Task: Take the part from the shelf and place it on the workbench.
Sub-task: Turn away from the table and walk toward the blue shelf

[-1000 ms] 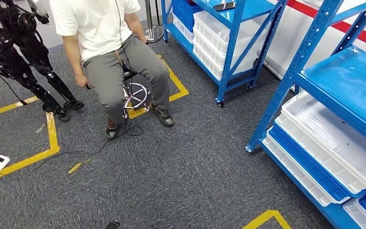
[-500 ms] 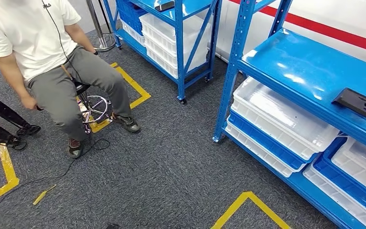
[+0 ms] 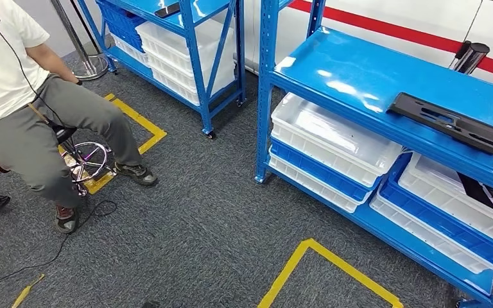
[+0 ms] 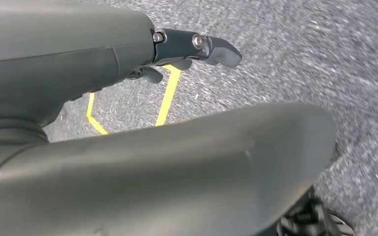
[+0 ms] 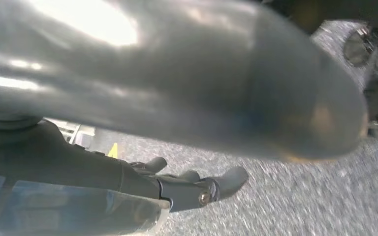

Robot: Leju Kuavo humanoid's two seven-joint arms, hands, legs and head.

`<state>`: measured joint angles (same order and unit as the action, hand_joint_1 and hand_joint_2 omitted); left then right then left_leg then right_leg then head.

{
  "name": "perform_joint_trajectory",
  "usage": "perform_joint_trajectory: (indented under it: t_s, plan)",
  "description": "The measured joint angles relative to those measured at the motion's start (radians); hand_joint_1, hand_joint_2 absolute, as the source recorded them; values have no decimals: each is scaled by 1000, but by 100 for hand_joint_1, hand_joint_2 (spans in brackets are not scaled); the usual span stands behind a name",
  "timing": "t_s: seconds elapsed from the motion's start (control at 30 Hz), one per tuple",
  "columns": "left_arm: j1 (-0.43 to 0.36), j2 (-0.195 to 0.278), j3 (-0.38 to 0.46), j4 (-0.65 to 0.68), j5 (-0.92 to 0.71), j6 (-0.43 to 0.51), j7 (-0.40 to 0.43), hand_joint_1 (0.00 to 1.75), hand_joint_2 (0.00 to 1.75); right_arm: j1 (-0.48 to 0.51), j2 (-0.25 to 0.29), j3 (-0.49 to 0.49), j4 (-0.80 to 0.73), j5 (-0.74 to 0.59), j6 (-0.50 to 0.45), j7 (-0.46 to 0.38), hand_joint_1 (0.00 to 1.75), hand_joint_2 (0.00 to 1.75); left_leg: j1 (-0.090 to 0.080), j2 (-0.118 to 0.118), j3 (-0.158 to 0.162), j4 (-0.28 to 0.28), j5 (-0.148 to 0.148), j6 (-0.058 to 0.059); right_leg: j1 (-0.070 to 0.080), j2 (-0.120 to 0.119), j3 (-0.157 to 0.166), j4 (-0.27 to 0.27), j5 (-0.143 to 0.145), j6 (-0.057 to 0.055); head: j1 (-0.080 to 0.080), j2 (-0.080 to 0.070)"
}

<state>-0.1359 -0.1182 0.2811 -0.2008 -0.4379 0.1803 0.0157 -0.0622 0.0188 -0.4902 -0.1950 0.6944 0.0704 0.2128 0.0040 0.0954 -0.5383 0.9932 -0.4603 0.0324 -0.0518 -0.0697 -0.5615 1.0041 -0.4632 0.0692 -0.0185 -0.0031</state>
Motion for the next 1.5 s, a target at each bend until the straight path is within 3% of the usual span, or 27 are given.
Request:
perform_joint_trajectory:
  t_s: [0.03,0.1,0.17,0.23,0.3,0.33,0.37,0.43,0.5,0.53,0.6,0.67,0.73,0.77,0.83,0.87,0.9,0.97,1.0,1.1,1.17,1.27,1.3,1.33,1.37,1.43,1.5]
  plan:
    - [-1,0,0,0,0,0,0,0,0,-1,1,0,-1,0,1,0,0,0,-1,10,1,5,-7,-8,3,0,1,-2,0,-12,-1,0]
    - [-4,-1,0,0,0,0,0,0,0,1,0,0,-1,0,2,-1,0,0,8,19,8,10,-15,-19,4,26,-4,-1,1,-34,-6,0]
    - [-4,-1,0,0,0,-1,0,0,0,1,-1,-1,-1,0,3,-1,0,0,18,-22,-4,52,-53,-30,3,48,-5,-1,7,-50,-8,0]
    - [-3,-1,0,0,0,-1,0,0,87,0,0,-1,-1,1,3,-1,0,0,22,-75,-52,165,-128,-36,7,70,-8,-1,13,-59,-10,0]
    - [-1,-1,0,0,0,-1,0,0,175,1,0,-1,-1,1,3,-2,0,0,21,-89,-106,281,-175,-32,17,95,-13,0,16,-64,-10,0]
    - [0,-1,0,0,0,-1,0,0,175,2,1,-1,-1,1,3,-2,0,0,19,-91,-116,297,-170,-26,22,108,-14,0,17,-66,-10,0]
    - [0,-2,0,0,0,-1,0,0,175,3,1,-1,-1,1,3,-2,0,0,17,-95,-105,271,-144,-16,27,122,-14,0,19,-68,-10,0]
    - [0,0,0,0,-1,0,-1,0,175,4,2,-1,-1,3,2,-3,0,87,7,-125,-44,140,-70,15,32,146,-13,-1,23,-71,-10,0]
    - [-1,3,1,0,-1,1,-1,0,175,4,6,-2,-1,8,1,-5,0,175,-8,-156,-2,46,-27,42,31,163,-14,-5,29,-67,-7,0]
    - [-1,4,2,0,-2,2,-1,0,175,5,8,-2,-1,10,1,-6,0,175,-15,-161,3,32,-22,49,28,169,-15,-7,32,-63,-6,0]
    - [-3,3,2,0,-3,3,-1,0,175,6,12,-4,-1,13,-2,-6,0,175,-17,-148,9,10,-8,58,29,177,-16,-14,39,-51,-8,0]
    - [-5,0,2,0,-6,4,-1,0,175,5,11,-6,-1,17,-7,-1,0,175,-13,-135,22,-31,18,66,39,145,-36,12,22,-51,-5,0]
    - [-4,-2,3,0,-9,5,0,0,175,1,8,-7,-1,21,-15,6,0,175,-13,-120,21,-52,36,65,40,99,-86,111,-32,-60,1,0]
    - [-2,-2,3,0,-10,5,0,0,175,0,5,-7,-1,23,-19,10,0,175,-15,-112,16,-52,39,64,37,89,-113,172,-61,-60,3,0]
    - [1,-4,3,0,-11,5,1,0,175,0,0,-8,-1,28,-22,16,0,175,-16,-99,7,-50,43,56,27,81,-130,229,-82,-46,4,0]
    - [2,-5,3,1,-11,5,1,0,175,0,-2,-8,-1,31,-23,19,0,175,-14,-94,3,-48,44,51,21,78,-109,200,-71,-33,4,0]
    - [2,-6,3,1,-12,5,1,0,175,0,-4,-8,-1,35,-24,21,0,175,-12,-91,-2,-43,44,44,15,74,-66,133,-50,-18,4,0]
    - [2,-6,4,0,-12,6,1,0,175,-2,-4,-8,-1,41,-28,26,0,175,-10,-86,-13,-22,37,26,9,68,6,14,-17,-7,6,0]
    - [2,-6,6,0,-13,7,1,0,175,-3,-3,-8,-1,44,-30,28,0,175,-10,-84,-18,-11,31,17,9,67,23,-15,-10,-13,5,0]
    - [2,-6,11,0,-14,8,0,0,175,-5,-1,-8,-1,50,-36,35,0,175,-7,-82,-23,5,20,1,14,69,19,-16,-6,-46,-2,0]
    - [3,-5,13,0,-15,8,-1,0,175,-3,-1,-8,-1,51,-38,38,0,175,1,-85,-36,42,-10,-9,12,70,18,-17,0,-61,-6,0]
    - [5,-5,17,0,-19,9,-1,0,175,-1,-1,-8,-1,53,-41,40,0,175,8,-88,-111,224,-124,-25,14,70,12,-17,6,-71,-10,0]
    - [6,-5,18,0,-21,8,-1,0,175,0,-1,-8,-1,53,-43,41,0,175,9,-88,-133,279,-148,-27,16,70,10,-16,7,-72,-10,0]
    - [6,-5,18,0,-22,8,-1,0,175,1,0,-9,-1,54,-47,43,0,175,9,-88,-139,300,-150,-26,17,70,8,-16,8,-73,-9,0]
    - [7,-5,18,0,-23,8,-1,0,175,1,0,-9,-1,55,-50,44,0,175,9,-89,-124,277,-130,-22,19,71,8,-16,9,-73,-10,0]
    - [7,-5,19,0,-24,8,0,0,175,1,1,-10,-1,57,-56,46,0,175,6,-93,-49,141,-63,-5,21,75,10,-16,10,-73,-9,0]
    - [7,-3,19,0,-24,8,1,0,175,0,4,-12,-1,59,-57,47,0,175,-1,-96,6,33,-22,11,24,77,11,-18,13,-68,-9,0]
